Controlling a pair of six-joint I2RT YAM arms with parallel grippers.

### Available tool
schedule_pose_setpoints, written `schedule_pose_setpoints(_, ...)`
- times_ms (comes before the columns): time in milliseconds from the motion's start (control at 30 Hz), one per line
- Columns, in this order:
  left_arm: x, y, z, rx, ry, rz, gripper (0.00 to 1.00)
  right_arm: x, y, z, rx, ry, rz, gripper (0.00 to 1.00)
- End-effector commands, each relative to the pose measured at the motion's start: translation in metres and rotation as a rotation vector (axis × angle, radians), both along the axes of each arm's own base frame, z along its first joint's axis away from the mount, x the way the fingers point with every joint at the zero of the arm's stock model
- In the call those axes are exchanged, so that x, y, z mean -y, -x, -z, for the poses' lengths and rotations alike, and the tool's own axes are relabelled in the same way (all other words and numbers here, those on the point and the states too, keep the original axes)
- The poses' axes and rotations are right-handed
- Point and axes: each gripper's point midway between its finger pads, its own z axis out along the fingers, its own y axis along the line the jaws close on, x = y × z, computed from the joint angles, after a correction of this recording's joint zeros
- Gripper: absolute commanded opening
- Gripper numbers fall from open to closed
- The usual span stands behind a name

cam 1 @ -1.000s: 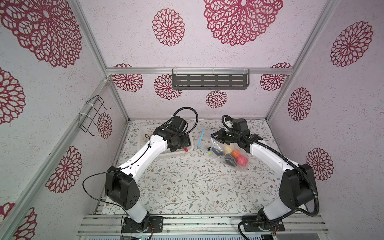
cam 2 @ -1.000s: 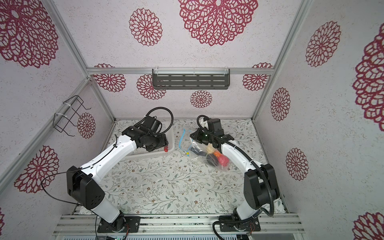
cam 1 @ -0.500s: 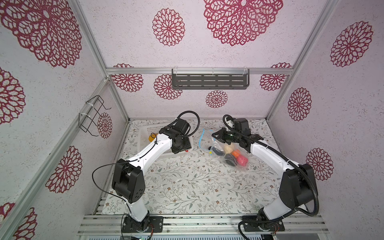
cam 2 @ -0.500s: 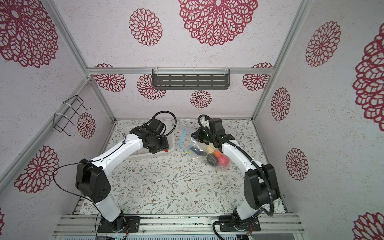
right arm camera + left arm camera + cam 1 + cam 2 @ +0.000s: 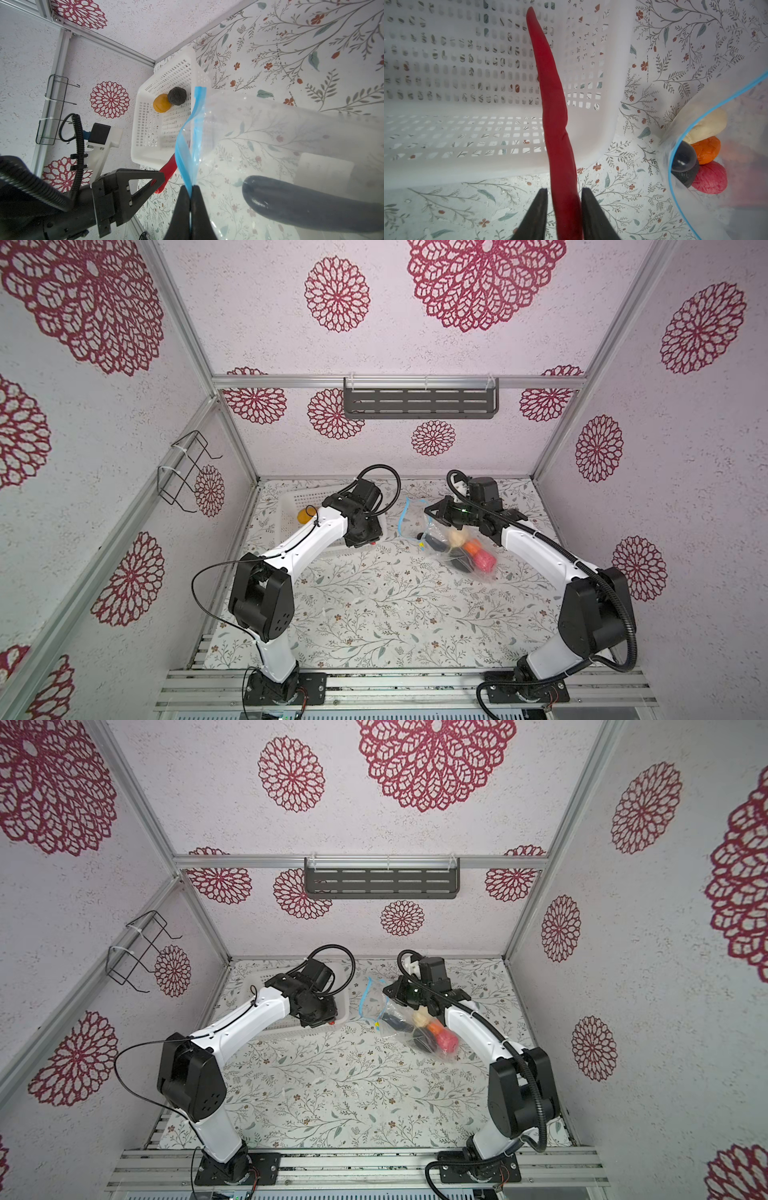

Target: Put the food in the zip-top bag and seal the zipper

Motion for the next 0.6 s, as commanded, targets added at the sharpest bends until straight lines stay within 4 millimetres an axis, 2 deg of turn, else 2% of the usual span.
schedule_pose_setpoints(0,0.002,0.000,0.001,0.001,-0.005,0.005,0.26,0.004,0.004,-0.023,0.053,-0.035,0.001,0.00)
schedule_pose_setpoints(167,-0.001,0.001,-0.003,0.009,-0.015,0.003,0.17,0.005,0.003,-0.024,0.053,-0.036,0.004,0.00)
schedule_pose_setpoints(400,-0.008,0.004,-0.010,0.025,-0.038,0.005,0.14,0.005,0.004,-0.024,0.054,-0.036,0.003,0.00)
schedule_pose_setpoints(567,-0.019,0.008,-0.027,0.056,-0.066,0.031,0.11,0.006,0.004,-0.024,0.054,-0.033,0.005,0.00)
